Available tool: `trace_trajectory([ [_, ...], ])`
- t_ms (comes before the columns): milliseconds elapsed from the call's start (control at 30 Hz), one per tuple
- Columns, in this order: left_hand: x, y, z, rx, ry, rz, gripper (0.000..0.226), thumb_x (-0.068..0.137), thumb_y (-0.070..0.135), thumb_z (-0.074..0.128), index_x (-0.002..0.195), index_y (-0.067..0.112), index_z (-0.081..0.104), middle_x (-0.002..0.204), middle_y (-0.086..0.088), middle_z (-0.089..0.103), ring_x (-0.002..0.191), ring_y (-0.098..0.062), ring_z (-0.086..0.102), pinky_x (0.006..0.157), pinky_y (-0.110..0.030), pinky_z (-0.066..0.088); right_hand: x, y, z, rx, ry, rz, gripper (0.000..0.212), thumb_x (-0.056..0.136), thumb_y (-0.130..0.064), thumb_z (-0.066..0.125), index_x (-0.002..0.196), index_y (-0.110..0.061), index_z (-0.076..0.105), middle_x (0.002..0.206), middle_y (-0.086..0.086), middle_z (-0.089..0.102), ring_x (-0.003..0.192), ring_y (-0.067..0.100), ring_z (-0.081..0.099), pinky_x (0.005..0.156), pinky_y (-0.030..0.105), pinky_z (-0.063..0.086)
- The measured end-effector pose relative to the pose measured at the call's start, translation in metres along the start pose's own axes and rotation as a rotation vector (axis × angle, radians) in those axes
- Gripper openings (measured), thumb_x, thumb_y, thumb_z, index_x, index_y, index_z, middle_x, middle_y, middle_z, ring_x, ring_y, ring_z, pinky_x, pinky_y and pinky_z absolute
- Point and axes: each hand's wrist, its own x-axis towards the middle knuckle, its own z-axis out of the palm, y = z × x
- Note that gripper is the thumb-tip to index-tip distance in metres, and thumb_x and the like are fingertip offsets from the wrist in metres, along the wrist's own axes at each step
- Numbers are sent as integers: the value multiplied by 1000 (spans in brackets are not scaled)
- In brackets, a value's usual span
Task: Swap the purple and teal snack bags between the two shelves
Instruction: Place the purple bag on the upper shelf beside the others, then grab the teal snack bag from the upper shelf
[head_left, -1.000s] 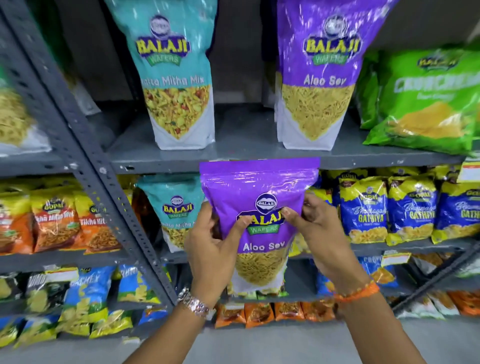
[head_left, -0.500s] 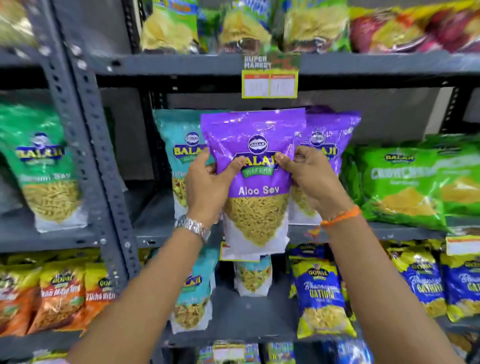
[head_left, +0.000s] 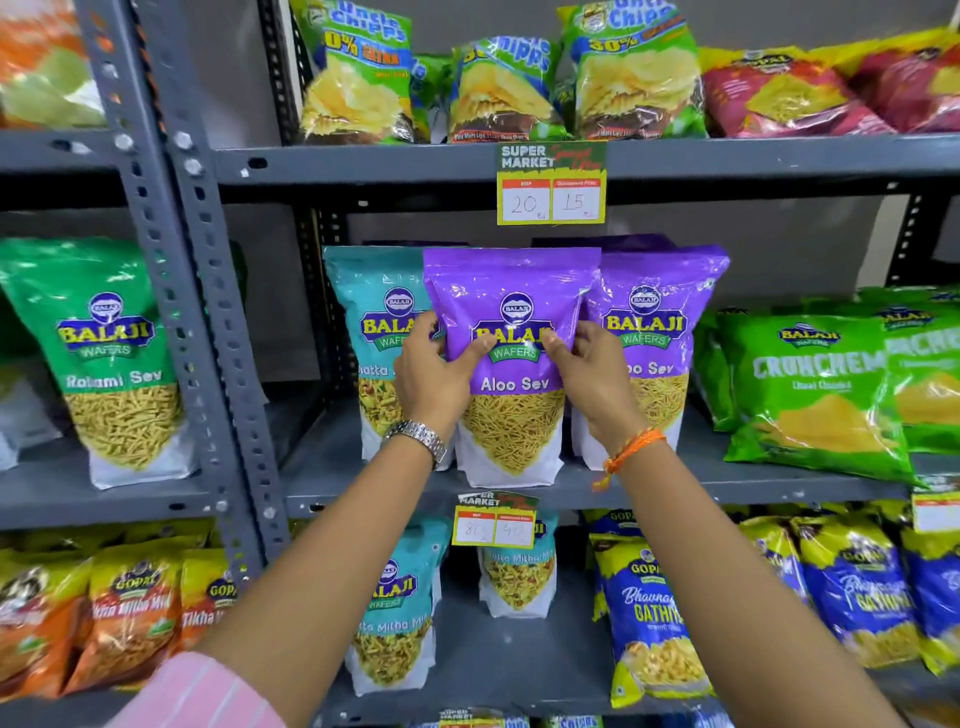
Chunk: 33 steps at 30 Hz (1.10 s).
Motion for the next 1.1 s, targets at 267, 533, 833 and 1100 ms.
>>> trace_trajectory([
  [267, -22, -33, -35, -56, 201, -10, 41, 74, 17, 91, 107, 19, 67, 103, -5, 77, 85, -21, 76, 86, -44, 64, -57, 33, 9, -285, 137, -87, 44, 74, -17, 82, 113, -12, 60, 101, 3, 70, 95, 24, 68, 90, 42, 54],
  [533, 12, -84, -74, -52, 81, -274, 94, 65, 51, 88, 143, 19, 45, 148, -5, 51, 135, -22, 54, 116, -45, 45, -96, 13, 92, -250, 103, -383, 42, 84, -9, 67, 125, -10, 58, 113, 5, 60, 106, 21, 60, 91, 44, 55],
  [833, 27, -106, -82, -149, -358, -319, 54, 90, 9, 76, 137, 9, 49, 126, -10, 69, 98, -9, 73, 78, -16, 58, -82, 32, 146, -459, -87, -236, 56, 93, -5, 53, 146, 0, 35, 148, 20, 46, 140, 33, 40, 112, 28, 25],
  [1100, 17, -119, -100, 9, -213, -266, 67, 78, 35, 88, 132, 18, 52, 121, -2, 68, 120, -25, 67, 103, -40, 53, -71, 37, 150, -497, -101, -189, 57, 92, -6, 56, 145, 3, 36, 140, 23, 51, 134, 37, 45, 111, 37, 34],
])
